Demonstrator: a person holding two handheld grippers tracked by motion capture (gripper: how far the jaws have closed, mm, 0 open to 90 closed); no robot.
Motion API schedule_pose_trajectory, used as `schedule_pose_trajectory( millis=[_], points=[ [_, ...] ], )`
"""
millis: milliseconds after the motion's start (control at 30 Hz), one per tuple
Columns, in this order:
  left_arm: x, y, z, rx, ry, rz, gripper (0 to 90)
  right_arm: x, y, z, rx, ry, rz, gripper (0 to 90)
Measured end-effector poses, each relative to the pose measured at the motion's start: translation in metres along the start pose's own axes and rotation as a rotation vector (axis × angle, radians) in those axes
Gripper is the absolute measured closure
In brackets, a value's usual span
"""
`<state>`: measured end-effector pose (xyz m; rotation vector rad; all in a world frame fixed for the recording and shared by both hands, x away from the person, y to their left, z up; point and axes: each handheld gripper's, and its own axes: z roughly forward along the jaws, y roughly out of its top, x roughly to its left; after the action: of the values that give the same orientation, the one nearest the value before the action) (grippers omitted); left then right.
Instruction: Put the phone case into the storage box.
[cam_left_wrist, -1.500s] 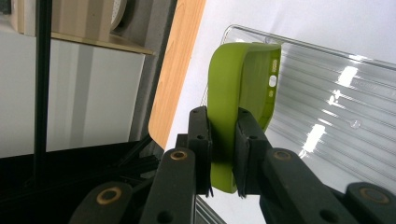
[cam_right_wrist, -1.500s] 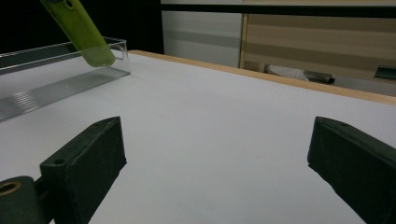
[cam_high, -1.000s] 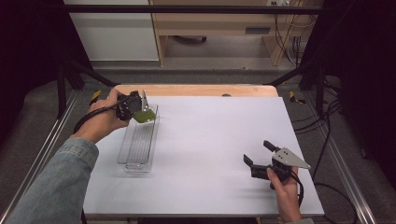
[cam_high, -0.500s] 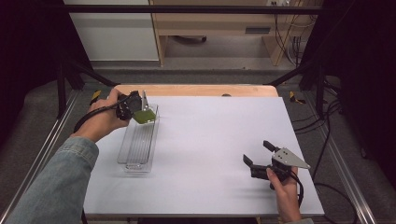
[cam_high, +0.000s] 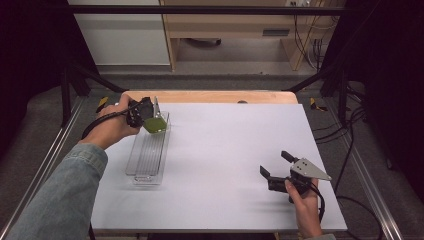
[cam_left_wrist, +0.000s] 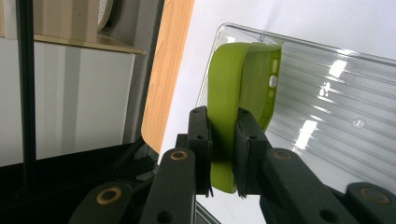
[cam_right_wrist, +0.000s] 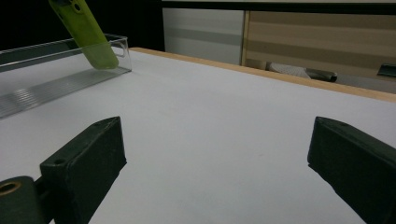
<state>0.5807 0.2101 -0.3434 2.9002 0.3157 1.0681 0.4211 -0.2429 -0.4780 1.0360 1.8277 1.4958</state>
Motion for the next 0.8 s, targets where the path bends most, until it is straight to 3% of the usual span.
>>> schedule_pose_trajectory(
  millis=[800],
  points=[
    [0.0071, 0.0032, 0.0045, 0.011, -0.021, 0.017, 78.7, -0.0001, -0.0006, 0.0008, 0.003, 0.005, 0.005, 4.4]
  ],
)
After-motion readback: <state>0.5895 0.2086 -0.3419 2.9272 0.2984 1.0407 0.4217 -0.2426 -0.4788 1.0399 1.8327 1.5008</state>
